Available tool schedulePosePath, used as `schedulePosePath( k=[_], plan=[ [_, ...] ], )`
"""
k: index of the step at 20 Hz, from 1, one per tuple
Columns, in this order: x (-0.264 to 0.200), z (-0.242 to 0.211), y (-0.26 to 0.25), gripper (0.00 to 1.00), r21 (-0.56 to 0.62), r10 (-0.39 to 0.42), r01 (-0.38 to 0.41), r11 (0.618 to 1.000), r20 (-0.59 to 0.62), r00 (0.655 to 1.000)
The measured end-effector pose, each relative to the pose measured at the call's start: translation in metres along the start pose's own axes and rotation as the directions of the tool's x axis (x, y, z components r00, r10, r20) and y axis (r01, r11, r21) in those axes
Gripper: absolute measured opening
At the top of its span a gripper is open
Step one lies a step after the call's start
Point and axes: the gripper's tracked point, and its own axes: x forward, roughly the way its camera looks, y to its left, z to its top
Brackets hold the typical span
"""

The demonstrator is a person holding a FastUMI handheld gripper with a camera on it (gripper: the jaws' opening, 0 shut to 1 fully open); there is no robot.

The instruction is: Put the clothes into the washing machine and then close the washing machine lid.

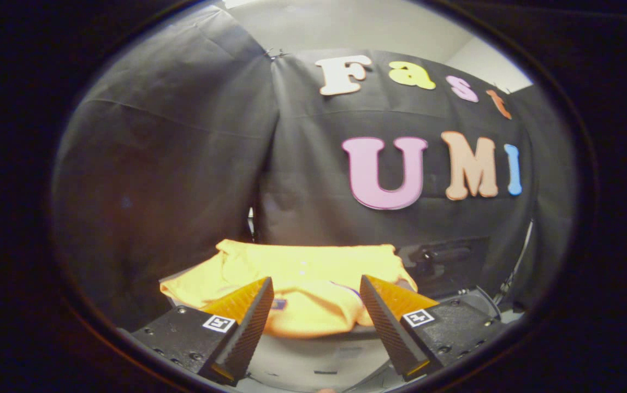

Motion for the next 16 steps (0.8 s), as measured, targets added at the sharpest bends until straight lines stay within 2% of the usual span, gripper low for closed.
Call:
schedulePosePath(
  k=[2, 5, 6, 8, 9, 12, 13, 14, 15, 16],
  plan=[
    [0.033, -0.001, 0.017, 0.97, -0.092, 0.051, -0.057, 0.994, -0.069, 0.996],
    [0.081, -0.017, 0.038, 0.97, -0.144, 0.107, -0.136, 0.98, -0.194, 0.975],
    [0.089, -0.027, 0.038, 0.97, -0.115, 0.099, -0.134, 0.984, -0.272, 0.957],
    [0.101, -0.037, 0.036, 0.97, -0.063, 0.108, -0.138, 0.988, -0.355, 0.929],
    [0.099, -0.036, 0.028, 0.97, -0.032, 0.088, -0.11, 0.993, -0.402, 0.911],
    [0.116, -0.031, -0.004, 0.97, -0.149, -0.066, 0.006, 0.989, -0.403, 0.913],
    [0.121, -0.043, -0.005, 0.97, -0.095, -0.065, 0.025, 0.995, -0.451, 0.89],
    [0.119, -0.052, 0.002, 0.97, 0.009, -0.024, 0.034, 0.999, -0.539, 0.842],
    [0.12, -0.046, 0.005, 0.97, 0.078, -0.015, 0.066, 0.995, -0.529, 0.849],
    [0.125, -0.045, -0.003, 0.97, 0.074, -0.015, 0.065, 0.995, -0.535, 0.845]
  ],
)
